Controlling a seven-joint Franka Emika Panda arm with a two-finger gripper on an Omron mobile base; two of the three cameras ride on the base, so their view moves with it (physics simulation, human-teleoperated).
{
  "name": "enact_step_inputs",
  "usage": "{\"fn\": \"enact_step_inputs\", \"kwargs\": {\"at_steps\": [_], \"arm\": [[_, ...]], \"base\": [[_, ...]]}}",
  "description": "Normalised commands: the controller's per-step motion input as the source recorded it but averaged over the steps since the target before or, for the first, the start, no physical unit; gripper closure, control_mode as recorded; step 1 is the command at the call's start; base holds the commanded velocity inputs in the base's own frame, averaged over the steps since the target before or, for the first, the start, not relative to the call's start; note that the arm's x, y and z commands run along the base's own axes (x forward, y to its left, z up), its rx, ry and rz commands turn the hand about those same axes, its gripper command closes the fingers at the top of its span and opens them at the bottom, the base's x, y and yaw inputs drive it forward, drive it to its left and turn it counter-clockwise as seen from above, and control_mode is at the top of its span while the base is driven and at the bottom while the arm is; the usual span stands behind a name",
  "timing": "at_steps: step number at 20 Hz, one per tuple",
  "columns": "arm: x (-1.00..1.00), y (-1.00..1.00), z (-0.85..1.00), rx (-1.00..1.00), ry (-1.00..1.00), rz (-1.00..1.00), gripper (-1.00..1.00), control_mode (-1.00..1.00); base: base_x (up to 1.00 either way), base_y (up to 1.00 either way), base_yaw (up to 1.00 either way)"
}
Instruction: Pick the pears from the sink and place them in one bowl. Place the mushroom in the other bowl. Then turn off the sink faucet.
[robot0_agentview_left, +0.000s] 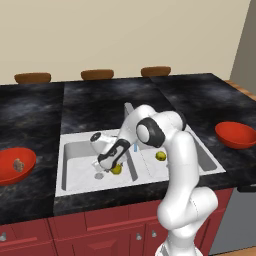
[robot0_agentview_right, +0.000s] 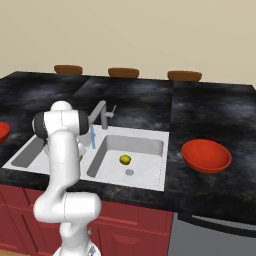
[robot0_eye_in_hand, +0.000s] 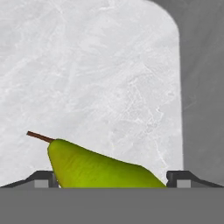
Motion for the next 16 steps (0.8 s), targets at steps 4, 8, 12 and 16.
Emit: {"fn": "enact_step_inputs", "kwargs": {"at_steps": [4, 8, 12, 16], "arm": [[-0.45, 0.16, 0.47, 0.00, 0.00, -0.05, 1.00, -1.00], [-0.25, 0.10, 0.82, 0.00, -0.03, -0.06, 1.00, -1.00], [-0.12, 0.05, 0.86, 0.00, -0.03, -0.07, 1.00, -1.00], [-0.16, 0.00, 0.82, 0.00, 0.00, -0.07, 1.00, -1.00]], "base": [[0.00, 0.00, 0.00], [0.00, 0.00, 0.00], [0.00, 0.00, 0.00], [0.00, 0.00, 0.00]]}}
